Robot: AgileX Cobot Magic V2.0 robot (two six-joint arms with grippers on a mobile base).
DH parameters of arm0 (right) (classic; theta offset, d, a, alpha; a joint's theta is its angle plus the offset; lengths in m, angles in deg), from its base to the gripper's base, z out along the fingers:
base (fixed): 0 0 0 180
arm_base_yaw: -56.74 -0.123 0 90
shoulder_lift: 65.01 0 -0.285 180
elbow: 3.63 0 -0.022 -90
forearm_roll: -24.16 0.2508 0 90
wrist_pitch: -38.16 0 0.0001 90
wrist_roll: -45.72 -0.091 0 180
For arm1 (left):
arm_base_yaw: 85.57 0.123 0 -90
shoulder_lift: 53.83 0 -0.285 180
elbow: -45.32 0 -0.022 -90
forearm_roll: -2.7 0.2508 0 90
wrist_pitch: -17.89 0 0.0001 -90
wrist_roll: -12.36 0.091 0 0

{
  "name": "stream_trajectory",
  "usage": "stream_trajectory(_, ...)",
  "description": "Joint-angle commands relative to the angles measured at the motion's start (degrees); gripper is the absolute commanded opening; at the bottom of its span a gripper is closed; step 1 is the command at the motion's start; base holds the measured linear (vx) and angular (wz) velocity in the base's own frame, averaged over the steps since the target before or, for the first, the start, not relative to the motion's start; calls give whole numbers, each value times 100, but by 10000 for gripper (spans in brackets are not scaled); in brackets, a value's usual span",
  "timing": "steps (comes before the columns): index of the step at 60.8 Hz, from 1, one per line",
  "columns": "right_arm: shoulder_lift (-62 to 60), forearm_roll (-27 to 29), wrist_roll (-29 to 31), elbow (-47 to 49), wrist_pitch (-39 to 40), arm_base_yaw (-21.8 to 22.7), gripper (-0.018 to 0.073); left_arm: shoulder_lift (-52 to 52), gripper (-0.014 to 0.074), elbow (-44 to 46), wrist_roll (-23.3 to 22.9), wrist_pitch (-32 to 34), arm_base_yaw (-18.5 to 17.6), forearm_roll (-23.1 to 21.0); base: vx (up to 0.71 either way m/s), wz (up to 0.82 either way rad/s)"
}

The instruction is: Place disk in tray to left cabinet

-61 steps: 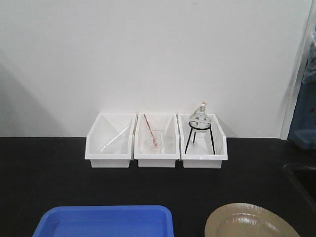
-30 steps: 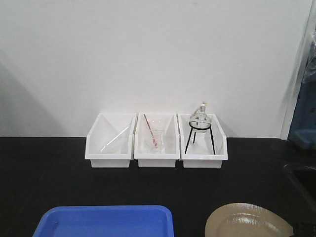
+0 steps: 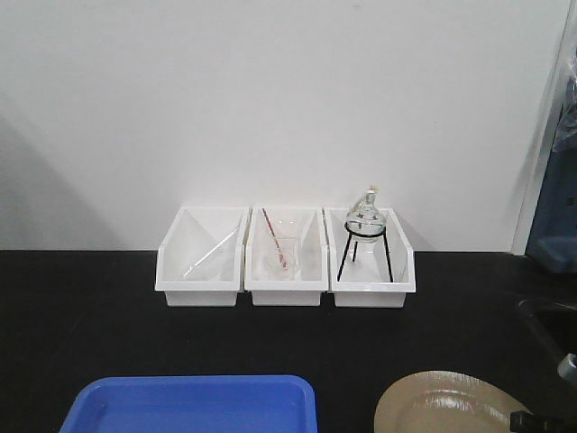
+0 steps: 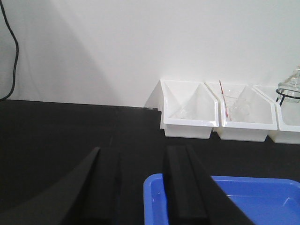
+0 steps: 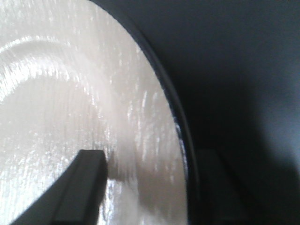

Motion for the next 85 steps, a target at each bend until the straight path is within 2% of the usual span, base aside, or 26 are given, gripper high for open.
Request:
stream_trajectory(1, -223, 268, 108, 131, -129, 37, 346, 76, 370, 163, -12, 478, -33, -16, 0, 0)
stream_trajectory(13, -340, 267, 82, 131, -519, 74, 107, 76, 370, 163, -12, 478, -33, -16, 0, 0)
stream_trajectory(21, -536, 280, 82, 131, -677, 90, -13, 76, 370, 163, -12, 478, -33, -16, 0, 0)
stream_trajectory(28, -805, 490, 82, 131, -755, 90, -10, 76, 370, 163, -12, 466, -33, -16, 0, 0)
stream_trajectory(41, -1429, 1782, 117, 131, -783, 78, -6, 76, 370, 163, -12, 138, -33, -16, 0, 0)
stream_trajectory(53, -1683, 2432, 205, 131, -1005, -188, -4, 76, 370, 163, -12, 20, -33, -16, 0, 0)
stream_trajectory(61, -1690, 3032, 219, 131, -1038, -768, -4, 76, 370, 163, -12, 22, -33, -16, 0, 0)
stream_trajectory(71, -1590, 3980, 622, 131, -412, -2027, -4, 83, 370, 163, -12, 4, -33, -16, 0, 0)
stream_trajectory(85, -980, 3970, 554, 720, 515, -3740, -4, 83, 370, 163, -12, 4, -33, -16, 0, 0)
